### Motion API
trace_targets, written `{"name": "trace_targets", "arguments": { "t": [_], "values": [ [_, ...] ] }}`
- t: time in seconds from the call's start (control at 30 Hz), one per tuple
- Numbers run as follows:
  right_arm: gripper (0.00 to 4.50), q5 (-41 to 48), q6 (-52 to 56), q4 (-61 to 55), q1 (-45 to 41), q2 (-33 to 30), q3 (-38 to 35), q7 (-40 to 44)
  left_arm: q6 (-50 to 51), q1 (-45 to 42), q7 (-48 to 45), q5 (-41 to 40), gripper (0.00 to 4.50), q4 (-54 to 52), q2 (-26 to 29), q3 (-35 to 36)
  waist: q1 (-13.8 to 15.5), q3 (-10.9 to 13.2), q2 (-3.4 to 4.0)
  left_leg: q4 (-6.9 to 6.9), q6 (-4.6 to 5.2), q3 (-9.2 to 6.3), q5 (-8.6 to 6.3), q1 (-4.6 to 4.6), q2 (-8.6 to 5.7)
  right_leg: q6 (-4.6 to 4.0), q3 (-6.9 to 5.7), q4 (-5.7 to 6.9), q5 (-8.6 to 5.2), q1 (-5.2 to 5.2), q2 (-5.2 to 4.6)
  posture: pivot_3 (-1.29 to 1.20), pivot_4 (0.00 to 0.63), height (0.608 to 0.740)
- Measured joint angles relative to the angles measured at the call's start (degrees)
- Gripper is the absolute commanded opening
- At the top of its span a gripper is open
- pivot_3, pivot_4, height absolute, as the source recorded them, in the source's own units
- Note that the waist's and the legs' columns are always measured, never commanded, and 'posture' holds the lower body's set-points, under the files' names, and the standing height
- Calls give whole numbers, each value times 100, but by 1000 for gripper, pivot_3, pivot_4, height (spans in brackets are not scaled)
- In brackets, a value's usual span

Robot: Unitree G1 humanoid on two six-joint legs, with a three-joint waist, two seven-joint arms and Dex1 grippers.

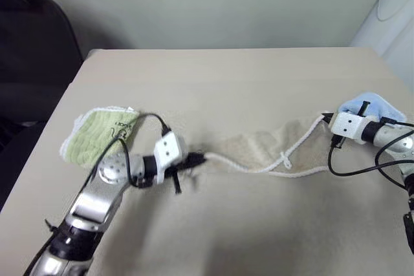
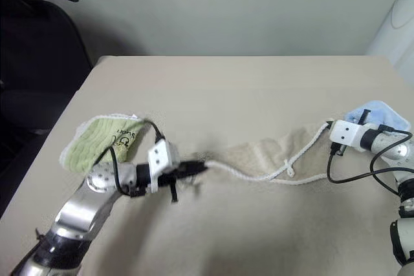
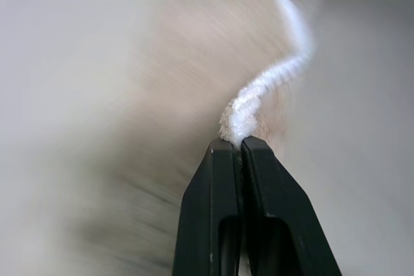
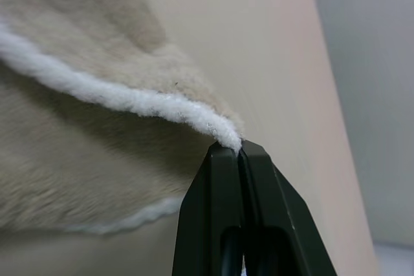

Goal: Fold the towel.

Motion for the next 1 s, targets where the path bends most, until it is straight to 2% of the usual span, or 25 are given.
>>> {"name": "trace_targets", "arguments": {
  "t": [0.17, 0.27, 0.33, 0.43, 0.53, 0.6, 0.83, 0.93, 1.0],
  "values": [
    [0, -280, 195, 493, -916, 122, 12, -470, -412, -1998, 1041, 303, 10, 1907, -489, 451, -38, 2, 4, 2, -10, 3, 7, -9, 0, 0, 0, 4, 0, -14, 0, 0, 150, 740],
    [0, -314, 294, 731, -1467, 72, -14, -665, -792, -3136, 1500, 349, 10, 2954, -484, 873, -56, 5, 5, -7, -61, 2, 46, -53, 0, 2, -1, 12, 2, -53, 1, 0, 150, 740],
    [0, -292, 321, 775, -1736, 28, -114, -724, -1032, -3612, 1617, 336, 10, 3372, -375, 1122, -58, 5, 6, -7, -62, 2, 54, -72, 0, 3, 0, 8, 5, -71, -1, 0, 150, 740],
    [0, 6, 315, 695, -1958, -48, -362, -639, -1157, -3704, 1462, 210, 10, 3411, -207, 1196, -52, 5, 7, -8, -56, 0, 51, -72, -1, 2, -3, 1, 5, -69, -1, 0, 150, 740],
    [0, 501, 343, 392, -1795, -143, -685, -208, -1032, -3178, 1147, -89, 10, 2915, -10, 1270, -55, 6, 5, -6, -57, -1, 53, -81, 0, 2, -5, 4, 5, -73, 1, 0, 150, 740],
    [0, 915, 427, 36, -1367, -196, -905, 244, -716, -2566, 924, -435, 10, 2283, 118, 1396, -60, 6, 4, -2, -61, -1, 55, -86, 0, 2, -7, 6, 5, -74, 1, 0, 150, 740],
    [0, 2446, 1834, -1966, 1496, -506, -1240, 2480, 770, 565, 140, -1719, 10, -419, 887, 1822, -36, 10, -5, 2, -68, 3, 58, -88, -1, 3, -9, -9, 4, -69, 3, 0, 150, 740],
    [0, 2709, 2435, -2688, 2247, -696, -1259, 3002, 1058, 1517, -67, -1760, 10, -958, 1156, 1819, -52, 11, -6, 1, -69, 3, 59, -68, 0, 3, -4, -5, 4, -56, 7, 0, 150, 740],
    [0, 2759, 2707, -2998, 2492, -757, -1272, 3168, 1133, 1967, -129, -1722, 10, -1146, 1249, 1814, -57, 11, -11, -8, -27, 3, 33, -16, 1, 1, -1, -7, 3, -9, 9, 0, 150, 740]
  ]
}}
